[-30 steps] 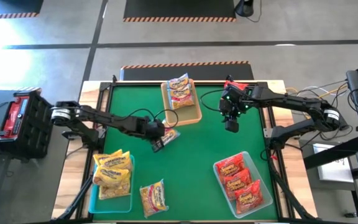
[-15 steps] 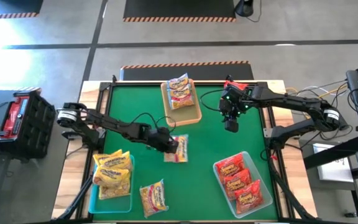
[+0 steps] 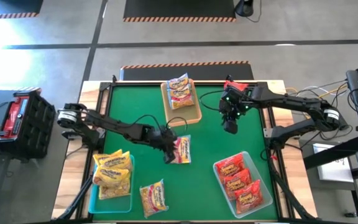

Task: Sort Maruchan noodles
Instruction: Put the blue noodle pack into the yellow bin

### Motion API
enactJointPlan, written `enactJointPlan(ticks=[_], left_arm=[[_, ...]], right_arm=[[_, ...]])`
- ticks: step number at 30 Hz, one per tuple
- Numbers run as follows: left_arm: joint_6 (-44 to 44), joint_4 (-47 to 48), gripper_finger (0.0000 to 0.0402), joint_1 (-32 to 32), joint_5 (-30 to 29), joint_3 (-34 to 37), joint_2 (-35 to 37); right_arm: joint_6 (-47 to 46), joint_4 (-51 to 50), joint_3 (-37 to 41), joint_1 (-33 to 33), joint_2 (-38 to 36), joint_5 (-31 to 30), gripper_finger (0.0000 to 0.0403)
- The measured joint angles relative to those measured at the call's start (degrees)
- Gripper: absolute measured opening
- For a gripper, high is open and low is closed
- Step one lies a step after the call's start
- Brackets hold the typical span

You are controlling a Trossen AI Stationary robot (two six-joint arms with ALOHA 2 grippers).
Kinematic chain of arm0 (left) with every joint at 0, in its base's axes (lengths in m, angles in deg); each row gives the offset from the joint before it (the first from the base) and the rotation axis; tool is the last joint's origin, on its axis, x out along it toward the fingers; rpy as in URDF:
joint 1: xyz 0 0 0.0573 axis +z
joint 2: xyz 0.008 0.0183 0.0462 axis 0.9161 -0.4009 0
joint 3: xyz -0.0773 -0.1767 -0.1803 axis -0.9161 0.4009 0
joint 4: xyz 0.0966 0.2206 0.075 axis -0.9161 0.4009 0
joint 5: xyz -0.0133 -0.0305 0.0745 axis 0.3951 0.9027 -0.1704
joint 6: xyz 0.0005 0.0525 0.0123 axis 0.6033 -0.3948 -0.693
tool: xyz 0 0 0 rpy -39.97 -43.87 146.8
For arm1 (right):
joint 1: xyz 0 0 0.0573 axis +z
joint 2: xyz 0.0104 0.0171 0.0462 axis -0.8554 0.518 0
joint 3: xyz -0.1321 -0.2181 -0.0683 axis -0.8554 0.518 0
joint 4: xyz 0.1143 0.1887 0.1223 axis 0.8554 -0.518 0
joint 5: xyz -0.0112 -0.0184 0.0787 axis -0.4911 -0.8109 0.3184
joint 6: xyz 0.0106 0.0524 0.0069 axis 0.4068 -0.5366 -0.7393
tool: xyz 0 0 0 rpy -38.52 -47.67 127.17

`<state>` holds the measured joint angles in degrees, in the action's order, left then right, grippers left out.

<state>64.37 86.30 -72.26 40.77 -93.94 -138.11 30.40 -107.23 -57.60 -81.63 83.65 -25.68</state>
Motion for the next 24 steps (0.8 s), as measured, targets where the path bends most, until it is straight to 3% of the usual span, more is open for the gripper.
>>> enactJointPlan(ticks=[3, 7, 14, 20, 24], left_arm=[[-2.91, 1.16, 0.0075, -1.07, -3.86, 0.21, -0.84], [-3.07, 1.67, 0.0075, -1.46, -5.88, 0.98, -3.08], [4.38, -1.82, 0.0075, -2.59, -6.98, -1.1, -8.41], [21.03, -2.62, 0.0075, -3.23, -6.25, -8.92, -13.96], [24.19, -2.29, 0.0075, -3.23, -6.0, -16.0, -19.34]], right_arm=[[-2.09, 0.02, 0.0, 1.62, -0.21, 3.7, 0.015], [-6.48, 1.54, 0.0, 5.79, -0.39, 3.86, 0.015], [-14.85, 6.96, 0.0, 13.27, -0.44, 3.27, 0.015], [-27.29, 8.72, 0.0, 17.19, -0.44, -6.05, 0.015], [-31.98, 8.83, 0.0, 17.84, -0.44, -8.66, 0.015]])
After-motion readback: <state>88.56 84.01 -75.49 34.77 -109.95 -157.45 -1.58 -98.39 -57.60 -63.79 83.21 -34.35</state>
